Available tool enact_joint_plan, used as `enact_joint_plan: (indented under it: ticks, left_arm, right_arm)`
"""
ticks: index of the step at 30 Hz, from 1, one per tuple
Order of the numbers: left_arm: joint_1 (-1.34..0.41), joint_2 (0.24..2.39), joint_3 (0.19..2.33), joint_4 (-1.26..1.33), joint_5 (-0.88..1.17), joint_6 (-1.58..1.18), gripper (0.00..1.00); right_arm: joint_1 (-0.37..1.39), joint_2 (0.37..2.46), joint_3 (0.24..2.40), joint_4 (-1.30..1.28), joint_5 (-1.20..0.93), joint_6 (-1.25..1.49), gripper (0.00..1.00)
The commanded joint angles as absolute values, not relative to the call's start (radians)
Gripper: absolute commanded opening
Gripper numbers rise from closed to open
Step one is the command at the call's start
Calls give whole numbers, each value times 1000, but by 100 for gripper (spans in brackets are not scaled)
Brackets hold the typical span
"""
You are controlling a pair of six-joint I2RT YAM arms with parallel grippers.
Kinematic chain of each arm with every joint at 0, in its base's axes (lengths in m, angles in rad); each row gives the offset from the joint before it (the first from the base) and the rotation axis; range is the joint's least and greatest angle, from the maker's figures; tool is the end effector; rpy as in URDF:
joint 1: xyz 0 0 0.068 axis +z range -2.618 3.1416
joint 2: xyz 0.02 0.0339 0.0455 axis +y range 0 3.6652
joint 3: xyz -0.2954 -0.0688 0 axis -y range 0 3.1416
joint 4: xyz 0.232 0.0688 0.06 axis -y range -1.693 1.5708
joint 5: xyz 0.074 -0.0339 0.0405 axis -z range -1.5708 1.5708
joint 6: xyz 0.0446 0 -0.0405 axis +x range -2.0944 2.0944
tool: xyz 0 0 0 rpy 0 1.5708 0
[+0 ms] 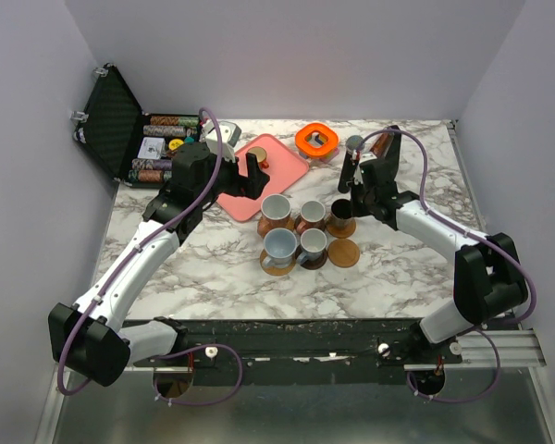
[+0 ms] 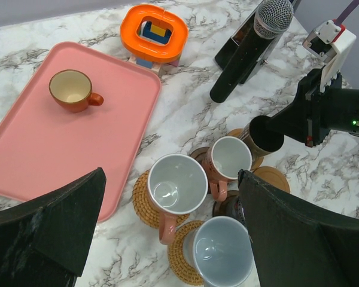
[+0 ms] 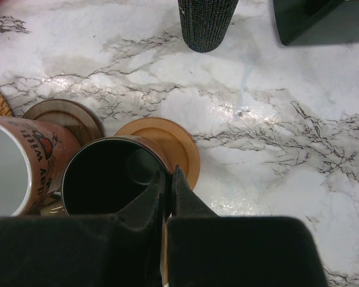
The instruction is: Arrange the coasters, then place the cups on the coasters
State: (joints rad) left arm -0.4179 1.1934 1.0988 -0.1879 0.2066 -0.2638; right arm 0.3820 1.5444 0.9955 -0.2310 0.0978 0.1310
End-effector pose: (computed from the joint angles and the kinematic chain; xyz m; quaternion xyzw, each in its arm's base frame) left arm 0.2346 -0.1142 0.3931 0.1230 0.7882 -0.2774 0.5354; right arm 0.3038 0.1173 0.2557 -0.0967 0.9168 0.0540 0.3836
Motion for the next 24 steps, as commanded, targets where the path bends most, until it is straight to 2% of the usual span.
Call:
enact_joint_plan:
  ticks: [1, 11, 15, 17, 24]
  left_arm:
    - [-411, 1195, 1091, -169, 236, -273, 99]
    - [-411, 1195, 1089, -169, 242, -273, 99]
    - [-413, 1198, 1089, -167, 244, -273, 99]
    - [-411, 1198, 1089, -166, 245, -273, 99]
    - [-411, 1203, 1089, -166, 247, -273, 99]
  right_arm:
    - [376, 1568, 996, -227, 115, 138, 8]
    - [376, 1572, 999, -230, 115, 130, 25]
    - [376, 1574, 999, -232, 109, 121, 28]
    - [376, 1572, 999, -230, 100, 112, 28]
    - [376, 1588, 1006, -229, 69, 64, 18]
